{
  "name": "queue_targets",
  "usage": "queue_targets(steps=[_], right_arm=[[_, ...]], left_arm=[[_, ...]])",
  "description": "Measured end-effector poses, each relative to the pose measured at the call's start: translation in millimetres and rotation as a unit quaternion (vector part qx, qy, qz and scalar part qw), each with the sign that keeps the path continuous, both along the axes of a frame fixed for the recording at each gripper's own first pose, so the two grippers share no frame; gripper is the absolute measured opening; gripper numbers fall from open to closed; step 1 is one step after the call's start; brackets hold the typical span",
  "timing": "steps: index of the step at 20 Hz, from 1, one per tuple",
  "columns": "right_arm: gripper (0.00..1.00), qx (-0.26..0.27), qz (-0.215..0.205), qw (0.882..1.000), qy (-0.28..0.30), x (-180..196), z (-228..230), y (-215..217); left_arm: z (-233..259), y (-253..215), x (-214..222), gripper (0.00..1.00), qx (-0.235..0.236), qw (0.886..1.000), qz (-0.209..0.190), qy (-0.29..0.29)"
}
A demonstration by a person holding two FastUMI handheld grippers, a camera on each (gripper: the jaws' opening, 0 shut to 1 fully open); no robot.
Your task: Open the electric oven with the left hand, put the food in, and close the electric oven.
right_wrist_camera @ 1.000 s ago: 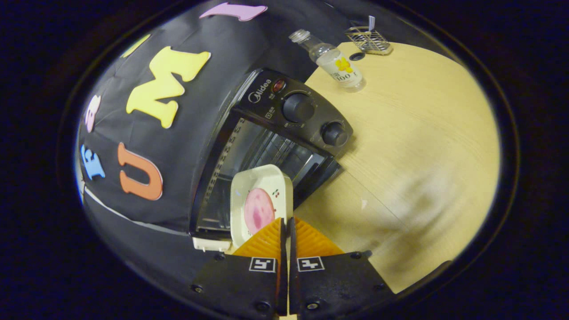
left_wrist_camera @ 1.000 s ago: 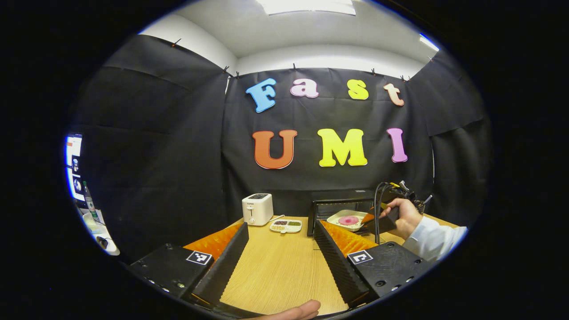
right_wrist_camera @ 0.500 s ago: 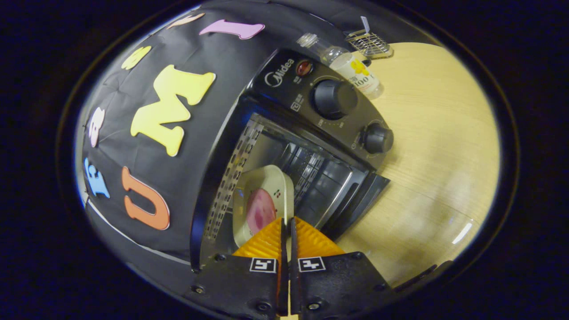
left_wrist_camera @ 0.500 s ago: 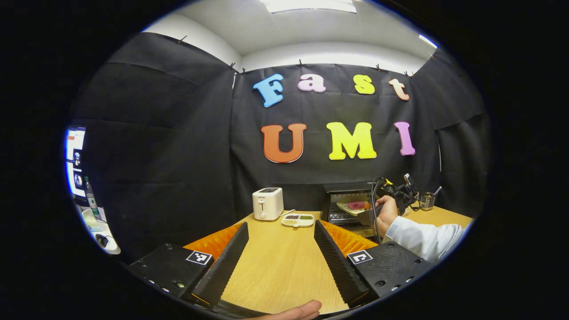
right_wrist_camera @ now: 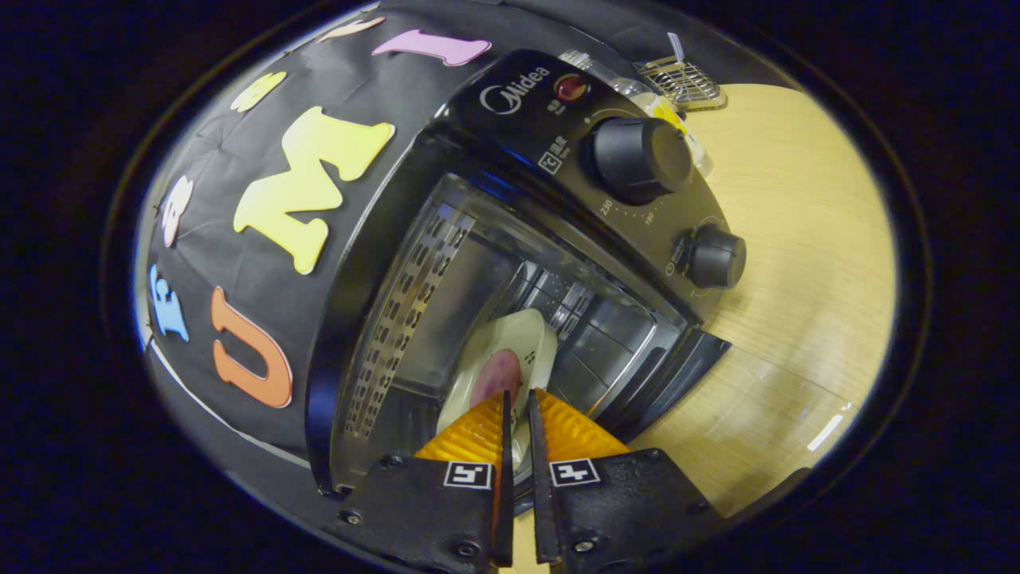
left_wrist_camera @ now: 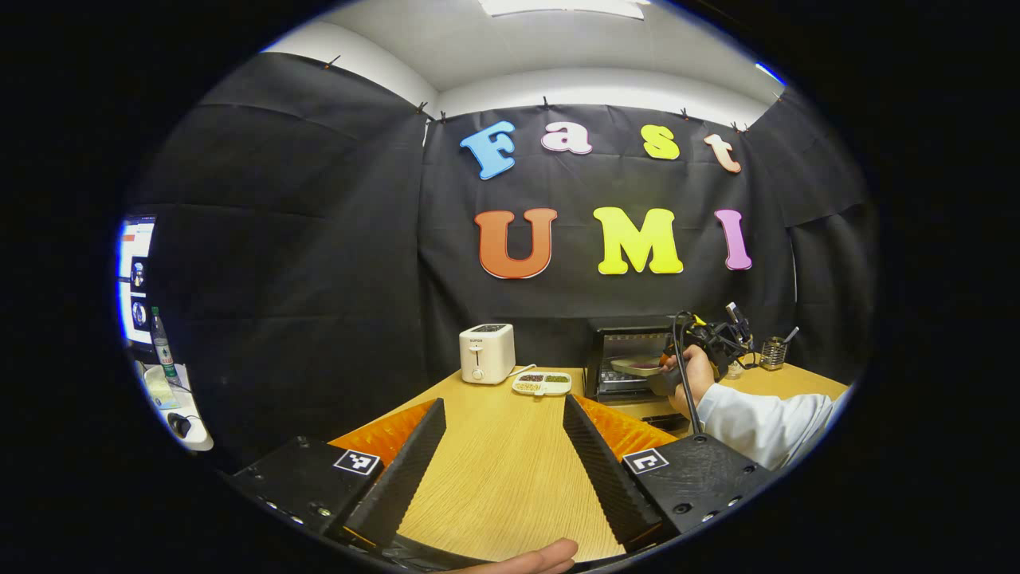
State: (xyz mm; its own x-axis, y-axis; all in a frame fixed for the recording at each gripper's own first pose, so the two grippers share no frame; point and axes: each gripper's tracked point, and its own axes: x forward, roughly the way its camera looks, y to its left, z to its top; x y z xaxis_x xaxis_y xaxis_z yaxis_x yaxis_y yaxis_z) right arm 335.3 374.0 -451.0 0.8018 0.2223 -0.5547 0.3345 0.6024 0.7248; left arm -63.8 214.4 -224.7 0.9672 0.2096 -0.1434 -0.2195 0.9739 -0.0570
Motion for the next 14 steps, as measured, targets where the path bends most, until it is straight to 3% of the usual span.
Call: queue_targets(steps=[1, 2, 3, 5, 7, 8, 9, 10, 14], right_arm=[[0.06, -0.005, 0.005, 1.000, -0.005, -2, 2, 0], [0.17, -0.016, 0.012, 1.000, -0.015, -5, 4, -1], [0.14, -0.032, 0.021, 0.999, -0.026, -8, 8, -1], [0.24, -0.065, 0.042, 0.996, -0.050, -21, 20, -2], [0.37, -0.092, 0.068, 0.991, -0.072, -37, 31, -3], [0.48, -0.101, 0.086, 0.988, -0.083, -47, 38, -2], [0.53, -0.114, 0.100, 0.984, -0.096, -56, 48, -3], [0.65, -0.131, 0.109, 0.979, -0.110, -65, 58, -8], [0.88, -0.192, 0.154, 0.954, -0.170, -102, 106, -27]], left_arm=[[1, -1, 0, 0.95, 0.000, 1.000, 0.000, 0.000], [3, -2, 0, 0.95, -0.001, 1.000, -0.001, 0.000], [4, -4, 0, 0.95, -0.002, 1.000, -0.003, 0.002], [3, -7, 1, 0.95, -0.004, 1.000, -0.004, 0.008], [6, -9, 2, 0.95, -0.005, 1.000, -0.005, 0.011], [9, -11, 3, 0.95, -0.004, 1.000, -0.004, 0.010], [11, -15, 5, 0.95, -0.006, 1.000, -0.004, 0.011], [10, -21, 9, 0.95, -0.009, 1.000, -0.007, 0.015], [15, -43, 19, 0.95, -0.005, 1.000, -0.021, 0.022]])
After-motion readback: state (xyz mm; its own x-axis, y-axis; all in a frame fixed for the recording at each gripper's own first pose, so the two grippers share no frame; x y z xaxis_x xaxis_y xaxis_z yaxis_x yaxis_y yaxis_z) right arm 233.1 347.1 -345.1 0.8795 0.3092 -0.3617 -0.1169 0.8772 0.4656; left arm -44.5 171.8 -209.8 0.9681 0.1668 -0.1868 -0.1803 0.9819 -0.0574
